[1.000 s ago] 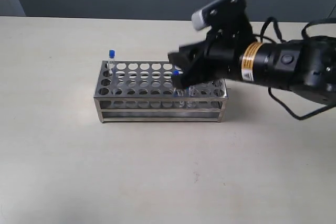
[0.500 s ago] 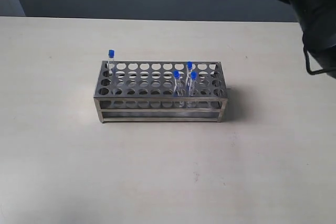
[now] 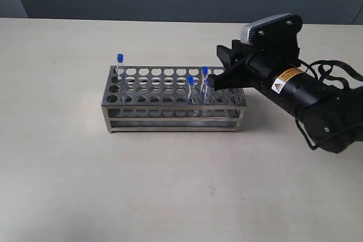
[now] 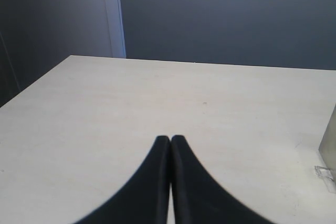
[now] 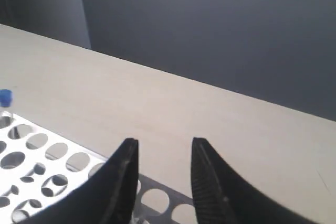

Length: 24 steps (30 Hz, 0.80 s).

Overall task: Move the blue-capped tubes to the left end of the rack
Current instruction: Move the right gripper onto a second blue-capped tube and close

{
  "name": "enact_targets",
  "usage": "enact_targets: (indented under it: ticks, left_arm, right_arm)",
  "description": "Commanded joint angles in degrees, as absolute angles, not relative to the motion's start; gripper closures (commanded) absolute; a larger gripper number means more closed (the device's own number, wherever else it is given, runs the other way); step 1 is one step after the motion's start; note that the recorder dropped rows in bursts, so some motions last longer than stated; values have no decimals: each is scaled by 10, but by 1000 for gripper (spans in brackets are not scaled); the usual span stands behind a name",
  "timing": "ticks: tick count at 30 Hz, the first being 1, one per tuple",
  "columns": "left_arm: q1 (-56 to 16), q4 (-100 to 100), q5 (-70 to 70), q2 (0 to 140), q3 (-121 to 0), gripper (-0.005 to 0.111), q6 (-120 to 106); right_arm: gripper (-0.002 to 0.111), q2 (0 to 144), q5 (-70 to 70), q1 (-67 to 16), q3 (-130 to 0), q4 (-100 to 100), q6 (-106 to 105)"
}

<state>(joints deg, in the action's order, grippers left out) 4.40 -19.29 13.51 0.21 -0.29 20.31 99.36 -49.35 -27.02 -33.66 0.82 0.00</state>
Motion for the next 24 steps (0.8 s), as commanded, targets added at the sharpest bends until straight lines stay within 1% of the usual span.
enact_targets:
  ticks: [1, 3, 4, 5, 6, 7, 8, 9, 14, 17, 20, 24]
  left_arm:
    - [40, -191, 134, 0, -1, 106, 203]
    - [40, -191, 134, 0, -1, 106, 203]
    - [40, -191, 134, 0, -1, 106, 203]
    - [40, -191, 134, 0, -1, 106, 203]
    - [40, -191, 134, 0, -1, 106, 203]
    - [40, -191, 134, 0, -1, 106, 203]
    - [40, -191, 134, 0, -1, 106, 203]
    - [40, -191, 134, 0, -1, 106, 203]
    - [40, -191, 134, 0, -1, 106, 203]
    - [40, -191, 134, 0, -1, 106, 203]
    - [40, -191, 134, 0, -1, 106, 203]
    - [40, -191, 134, 0, -1, 106, 203]
  right_arm:
    - [74, 1002, -517, -269, -333, 49, 18]
    - [74, 1018, -511, -269, -333, 48, 18]
    - [73, 1038, -514, -269, -333, 48, 18]
    - [69, 1050, -516, -269, -334, 49, 18]
    - [60, 1069, -525, -269, -334, 59, 18]
    - [55, 1074, -527, -269, -334, 67, 18]
    - [47, 1076, -535, -269, -334, 76, 22]
    - [46, 1076, -540, -269, -334, 76, 23]
    - [49, 1054, -552, -269, -334, 77, 21]
    - [49, 1013, -505, -269, -334, 110, 28]
    - [49, 1015, -468, -269, -333, 131, 48]
    - [49, 1038, -471, -269, -333, 136, 60]
